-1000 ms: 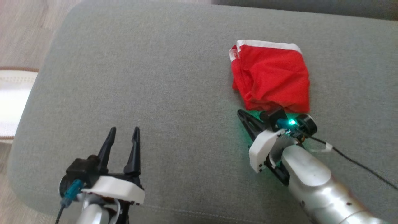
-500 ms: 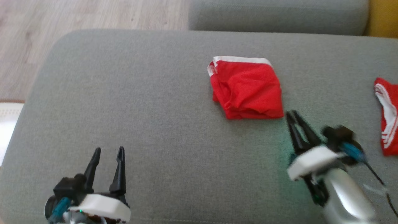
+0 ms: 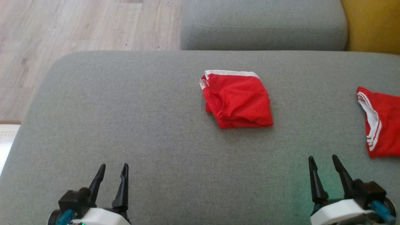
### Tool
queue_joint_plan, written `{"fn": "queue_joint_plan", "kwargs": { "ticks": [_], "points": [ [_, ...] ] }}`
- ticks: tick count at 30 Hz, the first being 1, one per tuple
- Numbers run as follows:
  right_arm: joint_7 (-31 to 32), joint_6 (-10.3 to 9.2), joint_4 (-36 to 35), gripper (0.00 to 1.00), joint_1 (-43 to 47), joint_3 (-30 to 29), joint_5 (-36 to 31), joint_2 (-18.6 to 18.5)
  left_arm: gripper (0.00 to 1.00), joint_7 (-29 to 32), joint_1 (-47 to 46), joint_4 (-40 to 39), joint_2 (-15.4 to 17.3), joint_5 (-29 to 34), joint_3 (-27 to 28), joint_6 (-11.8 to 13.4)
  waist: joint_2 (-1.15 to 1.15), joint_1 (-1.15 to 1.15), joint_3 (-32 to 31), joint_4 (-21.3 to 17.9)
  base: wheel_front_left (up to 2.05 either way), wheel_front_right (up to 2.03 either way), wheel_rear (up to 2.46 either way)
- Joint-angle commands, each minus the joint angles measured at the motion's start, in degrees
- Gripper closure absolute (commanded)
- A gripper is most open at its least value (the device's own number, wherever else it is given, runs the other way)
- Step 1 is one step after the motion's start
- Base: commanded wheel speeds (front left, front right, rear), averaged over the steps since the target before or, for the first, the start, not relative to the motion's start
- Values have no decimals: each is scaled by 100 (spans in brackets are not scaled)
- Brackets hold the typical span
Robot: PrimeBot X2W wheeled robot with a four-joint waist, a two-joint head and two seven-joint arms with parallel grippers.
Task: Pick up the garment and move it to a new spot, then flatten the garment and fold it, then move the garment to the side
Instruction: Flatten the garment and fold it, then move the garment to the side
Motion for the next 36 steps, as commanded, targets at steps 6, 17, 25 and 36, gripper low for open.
{"fn": "queue_joint_plan", "kwargs": {
  "ticks": [6,17,25,36],
  "points": [
    [-77,-5,-222,0,-15,31,-121,56,0,-70,-104,-135,70,59,190,-34,0,0,-61,-15,0,0,0],
    [-77,-5,-136,0,-53,-59,-99,159,0,-70,-122,-136,90,32,102,-40,0,0,1,-49,0,0,0],
    [372,-5,-82,0,-830,-32,589,209,0,-70,-330,-231,85,-10,-43,-41,0,0,457,43,0,0,0],
    [2384,-5,726,0,-3019,-526,1275,224,0,-70,-935,-100,30,-60,-545,-41,0,0,1238,606,0,0,0]
  ]
}}
